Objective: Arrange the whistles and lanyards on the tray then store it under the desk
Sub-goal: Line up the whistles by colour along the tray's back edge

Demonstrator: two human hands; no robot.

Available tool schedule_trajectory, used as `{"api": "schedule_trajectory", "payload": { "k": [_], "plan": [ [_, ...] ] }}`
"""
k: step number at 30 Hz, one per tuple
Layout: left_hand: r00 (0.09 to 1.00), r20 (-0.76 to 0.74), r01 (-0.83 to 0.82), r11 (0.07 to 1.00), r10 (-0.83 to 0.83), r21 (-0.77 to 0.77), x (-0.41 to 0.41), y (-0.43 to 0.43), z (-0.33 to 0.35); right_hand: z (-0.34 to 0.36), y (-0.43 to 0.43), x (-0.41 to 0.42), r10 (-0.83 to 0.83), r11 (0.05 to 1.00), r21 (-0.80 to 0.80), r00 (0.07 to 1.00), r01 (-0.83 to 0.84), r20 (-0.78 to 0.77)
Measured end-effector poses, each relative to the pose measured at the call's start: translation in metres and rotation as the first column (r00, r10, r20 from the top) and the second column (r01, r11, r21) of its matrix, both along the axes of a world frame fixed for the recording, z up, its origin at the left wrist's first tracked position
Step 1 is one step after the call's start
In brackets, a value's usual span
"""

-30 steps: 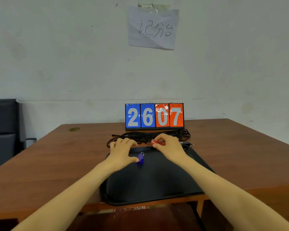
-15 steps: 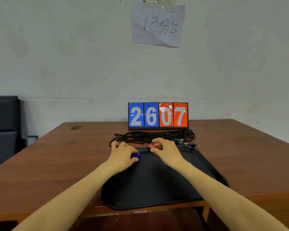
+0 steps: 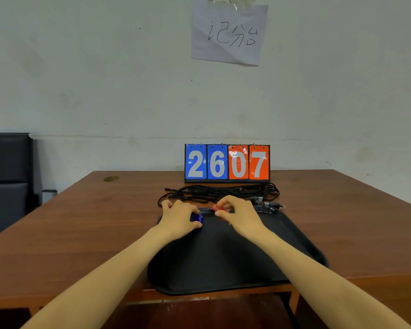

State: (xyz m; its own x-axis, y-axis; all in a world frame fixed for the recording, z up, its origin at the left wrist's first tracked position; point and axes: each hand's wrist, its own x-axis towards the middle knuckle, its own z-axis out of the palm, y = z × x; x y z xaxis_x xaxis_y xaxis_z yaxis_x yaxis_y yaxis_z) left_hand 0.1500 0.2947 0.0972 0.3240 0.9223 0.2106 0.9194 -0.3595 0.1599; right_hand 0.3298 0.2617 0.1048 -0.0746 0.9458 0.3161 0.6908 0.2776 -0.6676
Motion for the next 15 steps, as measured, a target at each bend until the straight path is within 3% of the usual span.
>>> {"api": "schedule_trajectory", "payload": {
  "k": [4,6,10,13,15],
  "plan": [
    [0.997,0.061,0.035,0.995,-0.040,0.090,0.004,-0.008,0.006,0.006,-0.004,0.002,0.023,0.999,-0.026,0.998,-0.024,-0.057],
    [0.980,0.118,0.132,0.971,-0.157,0.201,0.005,-0.012,0.012,0.010,-0.007,0.003,0.034,0.996,-0.075,0.994,-0.042,-0.101],
    [0.943,0.080,0.280,0.902,-0.322,0.328,0.006,-0.021,0.023,0.018,-0.015,0.006,0.104,0.976,-0.178,0.984,-0.129,-0.145],
    [0.946,0.115,0.246,0.904,-0.303,0.351,0.006,-0.026,0.023,0.022,-0.020,0.009,0.127,0.968,-0.196,0.979,-0.157,-0.158],
    [0.953,0.204,0.140,0.921,-0.225,0.364,0.006,-0.028,0.021,0.024,-0.021,0.012,0.089,0.973,-0.199,0.987,-0.114,-0.133]
  ]
}}
